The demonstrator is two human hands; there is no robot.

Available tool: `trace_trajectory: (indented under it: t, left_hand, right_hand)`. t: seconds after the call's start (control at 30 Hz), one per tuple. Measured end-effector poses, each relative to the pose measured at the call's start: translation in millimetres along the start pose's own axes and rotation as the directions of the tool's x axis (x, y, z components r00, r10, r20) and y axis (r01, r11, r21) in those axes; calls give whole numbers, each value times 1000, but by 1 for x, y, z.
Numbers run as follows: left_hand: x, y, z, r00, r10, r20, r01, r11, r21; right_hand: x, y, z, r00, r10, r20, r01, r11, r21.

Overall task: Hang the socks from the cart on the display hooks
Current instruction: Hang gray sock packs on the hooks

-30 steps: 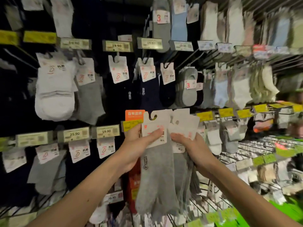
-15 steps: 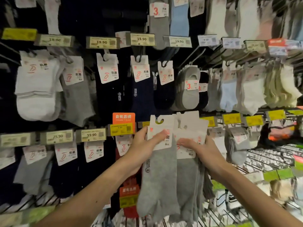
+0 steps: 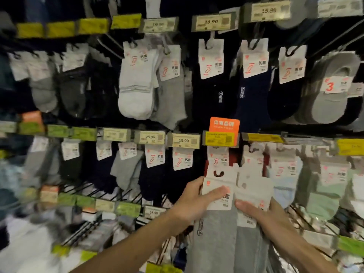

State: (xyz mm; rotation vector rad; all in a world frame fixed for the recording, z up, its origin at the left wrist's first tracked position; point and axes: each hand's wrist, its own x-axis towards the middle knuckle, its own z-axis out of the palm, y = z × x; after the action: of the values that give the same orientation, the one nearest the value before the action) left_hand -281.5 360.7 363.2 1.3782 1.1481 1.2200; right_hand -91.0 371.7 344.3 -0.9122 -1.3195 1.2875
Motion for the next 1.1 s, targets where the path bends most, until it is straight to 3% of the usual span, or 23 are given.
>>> trace_trajectory:
  t: [0.3, 0.57, 0.73, 1.1]
  left_hand:
    - [-40, -20, -143, 984, -88, -158, 80, 995, -56]
    - [-62, -42, -286, 948, -119, -294, 99, 992, -82]
    - [-74, -47, -358, 940, -91, -329, 62, 993, -97]
    - [-77, -43, -440, 893, -12, -450, -33, 995, -92]
  right_hand:
    - [22, 36, 142, 993, 43, 111, -46, 998, 30]
    - [40, 65, 281, 992, 100, 73, -104, 992, 64]
    - [41, 46, 353, 993, 95, 74, -97, 995, 21]
    - [86, 71, 429, 986, -4, 164, 17, 997, -74]
